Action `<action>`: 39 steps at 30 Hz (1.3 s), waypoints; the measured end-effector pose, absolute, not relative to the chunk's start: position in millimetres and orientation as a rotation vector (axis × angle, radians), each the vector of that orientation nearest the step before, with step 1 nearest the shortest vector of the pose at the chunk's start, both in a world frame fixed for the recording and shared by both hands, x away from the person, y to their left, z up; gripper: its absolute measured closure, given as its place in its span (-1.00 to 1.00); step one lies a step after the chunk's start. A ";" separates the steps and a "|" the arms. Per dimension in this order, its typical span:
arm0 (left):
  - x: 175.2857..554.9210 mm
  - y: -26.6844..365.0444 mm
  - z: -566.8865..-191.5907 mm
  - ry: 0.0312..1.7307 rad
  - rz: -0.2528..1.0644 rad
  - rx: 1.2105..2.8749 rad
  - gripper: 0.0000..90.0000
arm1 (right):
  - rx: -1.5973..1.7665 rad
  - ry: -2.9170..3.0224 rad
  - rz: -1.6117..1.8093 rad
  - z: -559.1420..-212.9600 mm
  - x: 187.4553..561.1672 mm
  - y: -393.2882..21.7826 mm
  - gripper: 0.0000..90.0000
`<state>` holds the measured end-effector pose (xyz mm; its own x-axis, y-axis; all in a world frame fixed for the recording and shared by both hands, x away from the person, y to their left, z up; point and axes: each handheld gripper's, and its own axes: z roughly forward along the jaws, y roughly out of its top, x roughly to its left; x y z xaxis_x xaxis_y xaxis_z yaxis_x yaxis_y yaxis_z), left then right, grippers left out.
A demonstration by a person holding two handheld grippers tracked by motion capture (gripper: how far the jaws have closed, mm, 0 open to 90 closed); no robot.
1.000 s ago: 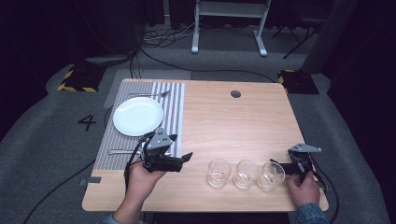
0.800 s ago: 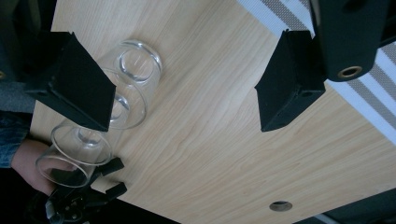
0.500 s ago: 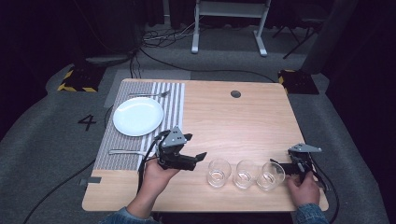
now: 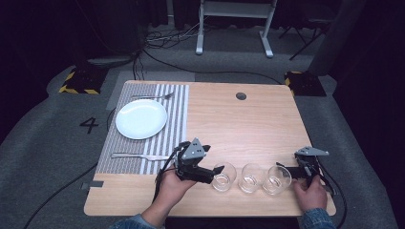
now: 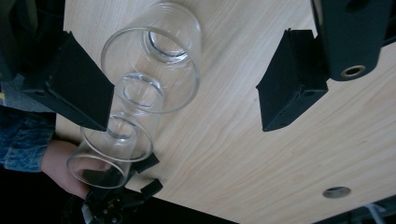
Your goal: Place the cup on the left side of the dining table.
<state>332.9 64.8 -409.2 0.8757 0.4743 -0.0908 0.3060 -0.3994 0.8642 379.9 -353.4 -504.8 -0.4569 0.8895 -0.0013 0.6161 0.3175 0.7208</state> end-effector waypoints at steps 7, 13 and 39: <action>328.0 49.2 -420.4 0.486 0.165 2.043 -0.68 | 1.336 2.190 0.931 -504.8 380.0 -353.4 -0.87; 329.2 41.7 -436.6 0.512 0.078 2.050 -0.84 | 1.337 2.189 0.931 -504.8 379.8 -353.3 -0.87; 328.1 18.7 -475.4 0.522 0.169 2.139 -0.59 | 1.339 2.187 0.932 -504.9 379.6 -353.3 -0.86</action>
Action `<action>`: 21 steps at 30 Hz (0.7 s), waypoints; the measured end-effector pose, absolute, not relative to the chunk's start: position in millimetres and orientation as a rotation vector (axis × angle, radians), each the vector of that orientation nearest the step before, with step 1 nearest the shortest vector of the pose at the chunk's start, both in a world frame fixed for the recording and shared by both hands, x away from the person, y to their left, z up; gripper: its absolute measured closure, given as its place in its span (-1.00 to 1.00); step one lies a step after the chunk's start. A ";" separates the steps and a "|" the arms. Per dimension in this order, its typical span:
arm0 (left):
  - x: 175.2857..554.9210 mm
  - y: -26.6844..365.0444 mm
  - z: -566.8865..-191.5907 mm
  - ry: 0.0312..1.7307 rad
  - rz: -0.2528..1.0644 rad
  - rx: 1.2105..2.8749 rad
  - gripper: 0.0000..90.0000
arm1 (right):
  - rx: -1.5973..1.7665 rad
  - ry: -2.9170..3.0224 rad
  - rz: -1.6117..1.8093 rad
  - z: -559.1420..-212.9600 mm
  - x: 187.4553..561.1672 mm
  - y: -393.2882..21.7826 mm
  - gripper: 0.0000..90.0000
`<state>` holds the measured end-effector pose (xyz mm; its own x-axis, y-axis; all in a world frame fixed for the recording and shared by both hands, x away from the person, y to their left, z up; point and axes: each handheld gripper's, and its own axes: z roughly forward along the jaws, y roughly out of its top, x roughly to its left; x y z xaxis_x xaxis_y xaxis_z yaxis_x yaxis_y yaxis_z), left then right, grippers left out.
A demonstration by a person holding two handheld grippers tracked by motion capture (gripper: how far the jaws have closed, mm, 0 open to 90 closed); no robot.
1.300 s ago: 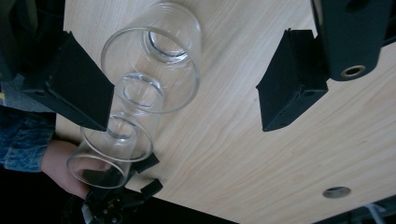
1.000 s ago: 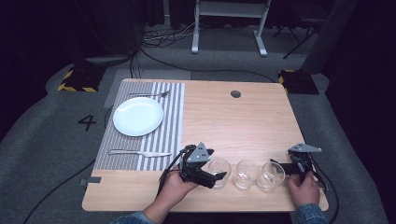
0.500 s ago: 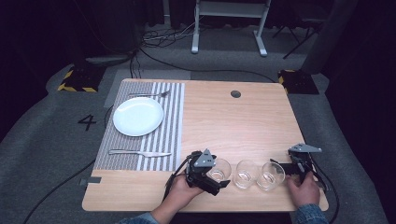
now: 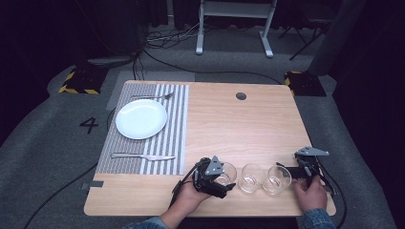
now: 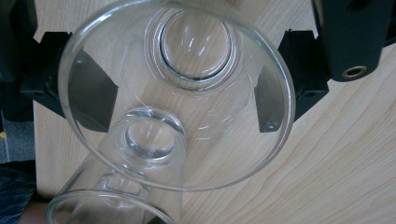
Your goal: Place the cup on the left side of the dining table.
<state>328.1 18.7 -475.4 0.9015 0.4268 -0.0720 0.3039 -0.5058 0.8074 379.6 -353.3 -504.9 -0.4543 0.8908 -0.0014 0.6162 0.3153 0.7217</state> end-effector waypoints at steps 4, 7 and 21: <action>327.1 17.5 -475.1 0.521 0.163 2.142 -0.58 | 1.339 2.187 0.932 -504.8 379.6 -353.3 -0.86; 327.5 17.1 -475.5 0.513 0.163 2.141 -0.58 | 1.339 2.187 0.931 -504.8 379.6 -353.3 -0.86; 327.6 15.6 -475.2 0.504 0.162 2.142 -0.57 | 1.339 2.187 0.931 -504.8 379.7 -353.3 -0.86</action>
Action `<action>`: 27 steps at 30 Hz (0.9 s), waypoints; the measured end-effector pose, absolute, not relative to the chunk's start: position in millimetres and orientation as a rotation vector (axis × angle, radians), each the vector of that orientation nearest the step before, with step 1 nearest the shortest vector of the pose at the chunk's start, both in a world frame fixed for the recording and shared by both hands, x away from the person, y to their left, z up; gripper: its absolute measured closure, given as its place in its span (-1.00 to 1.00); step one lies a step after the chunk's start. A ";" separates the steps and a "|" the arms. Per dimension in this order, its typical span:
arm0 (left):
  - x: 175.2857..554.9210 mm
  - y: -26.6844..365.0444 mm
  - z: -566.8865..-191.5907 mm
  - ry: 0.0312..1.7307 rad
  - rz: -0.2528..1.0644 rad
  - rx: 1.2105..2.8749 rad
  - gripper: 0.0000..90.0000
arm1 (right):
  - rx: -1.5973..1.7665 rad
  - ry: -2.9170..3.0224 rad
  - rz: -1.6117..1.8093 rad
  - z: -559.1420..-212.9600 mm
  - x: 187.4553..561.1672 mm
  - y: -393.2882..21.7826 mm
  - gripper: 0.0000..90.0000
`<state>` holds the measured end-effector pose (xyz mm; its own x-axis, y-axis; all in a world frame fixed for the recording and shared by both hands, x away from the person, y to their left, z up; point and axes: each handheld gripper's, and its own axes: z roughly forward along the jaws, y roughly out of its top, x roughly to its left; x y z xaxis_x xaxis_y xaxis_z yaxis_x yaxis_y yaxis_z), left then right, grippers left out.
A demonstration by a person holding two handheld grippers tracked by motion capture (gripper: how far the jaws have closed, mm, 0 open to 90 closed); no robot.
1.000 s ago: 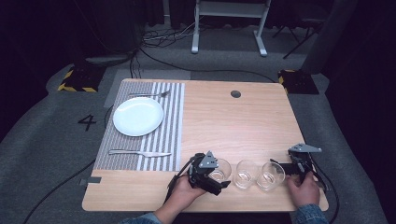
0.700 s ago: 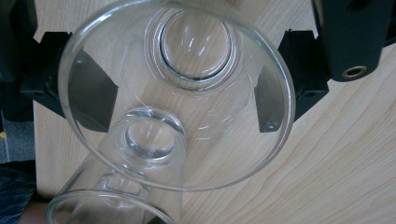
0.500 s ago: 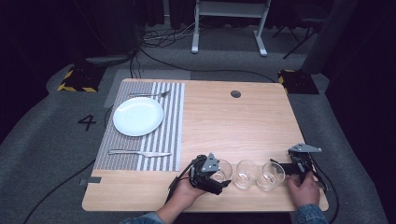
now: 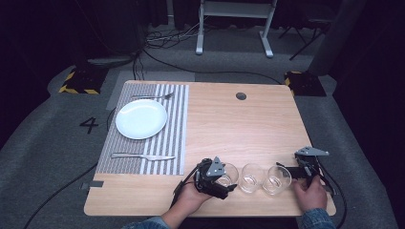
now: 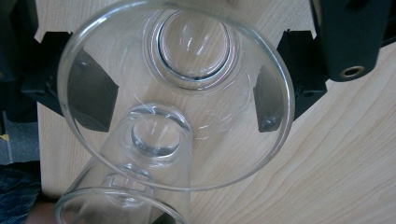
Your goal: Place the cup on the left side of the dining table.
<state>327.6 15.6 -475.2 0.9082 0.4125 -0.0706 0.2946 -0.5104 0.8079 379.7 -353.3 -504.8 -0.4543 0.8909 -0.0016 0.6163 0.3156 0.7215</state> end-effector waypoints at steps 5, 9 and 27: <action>326.5 15.4 -467.4 0.493 0.149 2.151 -0.57 | 1.338 2.187 0.931 -504.8 379.7 -353.3 -0.86; 325.7 17.6 -452.0 0.492 0.115 2.170 -0.58 | 1.339 2.187 0.931 -504.8 379.7 -353.3 -0.86; 335.4 19.3 -408.5 0.557 0.082 2.185 -0.57 | 1.339 2.187 0.931 -504.8 379.7 -353.3 -0.86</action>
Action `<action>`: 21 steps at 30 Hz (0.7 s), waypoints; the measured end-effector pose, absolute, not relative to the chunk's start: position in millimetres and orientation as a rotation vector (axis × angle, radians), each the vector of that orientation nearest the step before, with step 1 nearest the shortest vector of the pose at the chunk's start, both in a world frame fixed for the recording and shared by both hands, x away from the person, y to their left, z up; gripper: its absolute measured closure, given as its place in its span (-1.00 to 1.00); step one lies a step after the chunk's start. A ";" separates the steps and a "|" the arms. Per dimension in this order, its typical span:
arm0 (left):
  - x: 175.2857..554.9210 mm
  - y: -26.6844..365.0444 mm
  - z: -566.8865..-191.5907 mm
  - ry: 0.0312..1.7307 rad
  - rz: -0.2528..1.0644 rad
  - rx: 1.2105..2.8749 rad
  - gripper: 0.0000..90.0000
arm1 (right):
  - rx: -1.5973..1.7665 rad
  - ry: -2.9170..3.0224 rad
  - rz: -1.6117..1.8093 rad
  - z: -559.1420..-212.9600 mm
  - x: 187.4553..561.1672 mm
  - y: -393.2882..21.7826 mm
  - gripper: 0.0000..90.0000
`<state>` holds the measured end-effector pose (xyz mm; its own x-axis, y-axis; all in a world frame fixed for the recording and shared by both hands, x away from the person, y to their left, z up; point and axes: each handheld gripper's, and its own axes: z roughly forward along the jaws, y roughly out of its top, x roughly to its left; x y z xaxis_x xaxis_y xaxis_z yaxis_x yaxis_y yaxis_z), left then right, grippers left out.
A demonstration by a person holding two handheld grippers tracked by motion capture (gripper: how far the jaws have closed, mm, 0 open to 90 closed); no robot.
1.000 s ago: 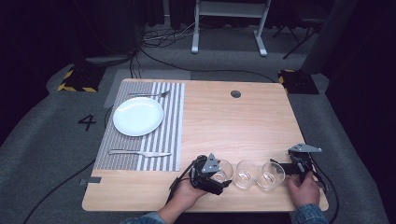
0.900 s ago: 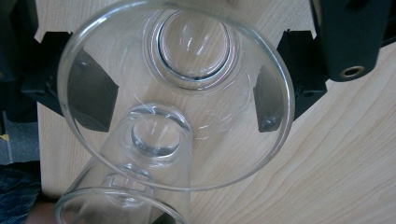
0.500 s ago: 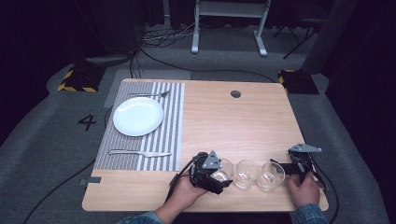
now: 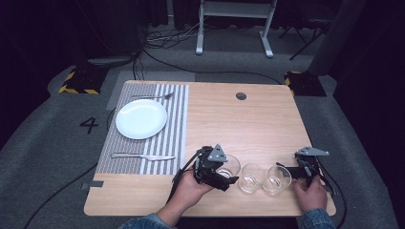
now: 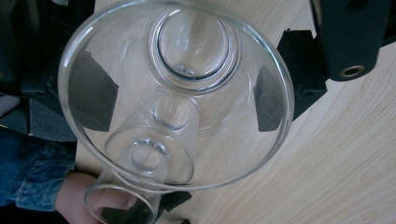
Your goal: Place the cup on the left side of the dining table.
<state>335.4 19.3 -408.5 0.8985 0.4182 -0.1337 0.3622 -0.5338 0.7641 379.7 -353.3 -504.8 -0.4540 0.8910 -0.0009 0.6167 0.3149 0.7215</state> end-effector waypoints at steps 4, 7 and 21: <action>338.7 21.8 -390.3 0.561 0.146 2.188 -0.57 | 1.339 2.187 0.931 -504.8 379.7 -353.3 -0.86; 339.8 25.9 -379.8 0.563 0.180 2.170 -0.57 | 1.340 2.186 0.932 -504.8 379.7 -353.3 -0.86; 353.4 57.5 -349.6 0.596 0.216 2.042 -0.58 | 1.336 2.189 0.931 -504.8 380.9 -353.9 -0.86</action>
<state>353.4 57.5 -349.6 0.8647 0.4947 -0.0872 0.3245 -0.4176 0.8487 380.9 -353.9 -504.8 -0.4566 0.8897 -0.0022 0.6156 0.3177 0.7212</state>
